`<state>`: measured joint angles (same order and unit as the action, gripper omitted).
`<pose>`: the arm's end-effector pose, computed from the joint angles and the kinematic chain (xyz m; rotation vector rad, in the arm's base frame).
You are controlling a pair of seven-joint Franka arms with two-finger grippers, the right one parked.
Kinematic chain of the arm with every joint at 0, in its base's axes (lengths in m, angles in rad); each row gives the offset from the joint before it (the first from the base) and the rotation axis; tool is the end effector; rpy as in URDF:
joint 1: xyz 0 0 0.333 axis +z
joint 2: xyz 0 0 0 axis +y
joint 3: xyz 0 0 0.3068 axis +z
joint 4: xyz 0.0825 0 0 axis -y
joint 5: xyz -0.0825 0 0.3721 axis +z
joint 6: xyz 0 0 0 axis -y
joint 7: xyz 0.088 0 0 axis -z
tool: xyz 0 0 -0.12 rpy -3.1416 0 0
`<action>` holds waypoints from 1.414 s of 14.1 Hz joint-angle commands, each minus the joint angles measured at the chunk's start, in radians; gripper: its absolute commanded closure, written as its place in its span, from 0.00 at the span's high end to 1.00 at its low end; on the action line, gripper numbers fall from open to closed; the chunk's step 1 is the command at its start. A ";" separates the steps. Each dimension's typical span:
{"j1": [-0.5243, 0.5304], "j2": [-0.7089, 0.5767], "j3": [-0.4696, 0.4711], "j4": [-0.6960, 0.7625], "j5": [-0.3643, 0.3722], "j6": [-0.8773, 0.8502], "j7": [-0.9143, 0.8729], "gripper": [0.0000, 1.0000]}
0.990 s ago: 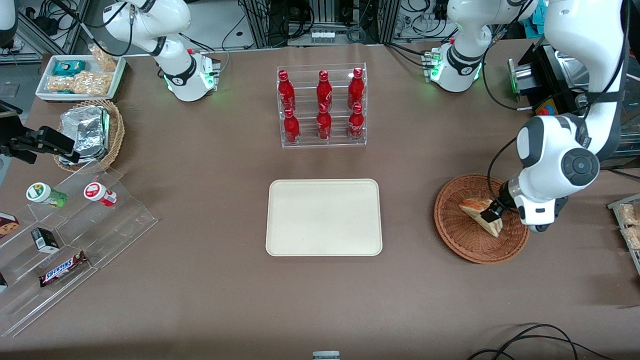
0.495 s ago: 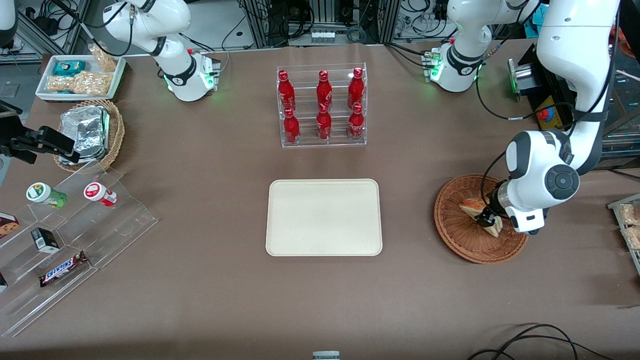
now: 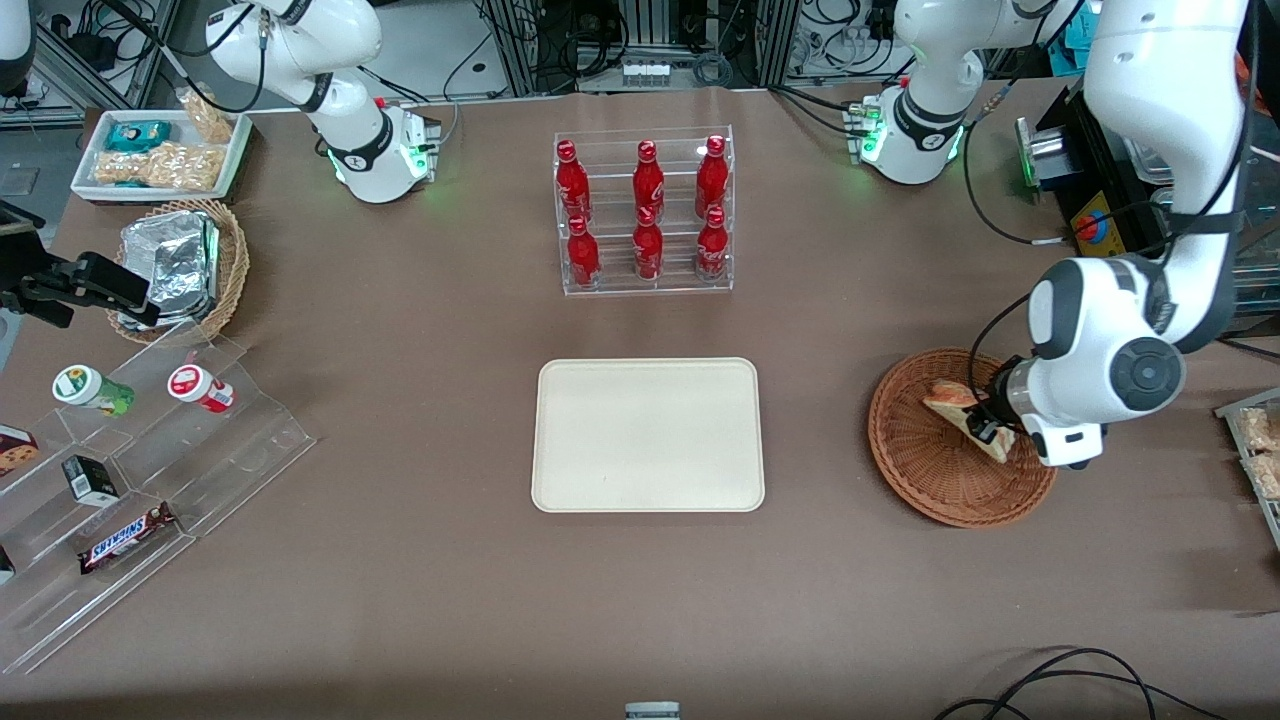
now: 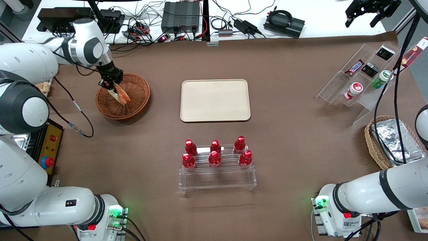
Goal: Place sandwich from basket to tray
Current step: 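Lift the sandwich and carry it over the cream tray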
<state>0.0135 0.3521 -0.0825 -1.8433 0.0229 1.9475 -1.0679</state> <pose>0.5881 -0.0367 0.3046 -2.6399 -1.4240 0.3203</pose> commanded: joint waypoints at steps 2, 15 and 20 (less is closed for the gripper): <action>-0.050 -0.001 -0.008 0.101 0.008 -0.105 -0.017 0.05; -0.470 0.324 -0.082 0.453 0.008 0.071 0.223 0.08; -0.605 0.425 -0.080 0.484 0.009 0.258 0.209 0.09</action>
<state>-0.5575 0.7222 -0.1736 -1.4169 0.0225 2.1774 -0.8605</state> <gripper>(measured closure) 0.855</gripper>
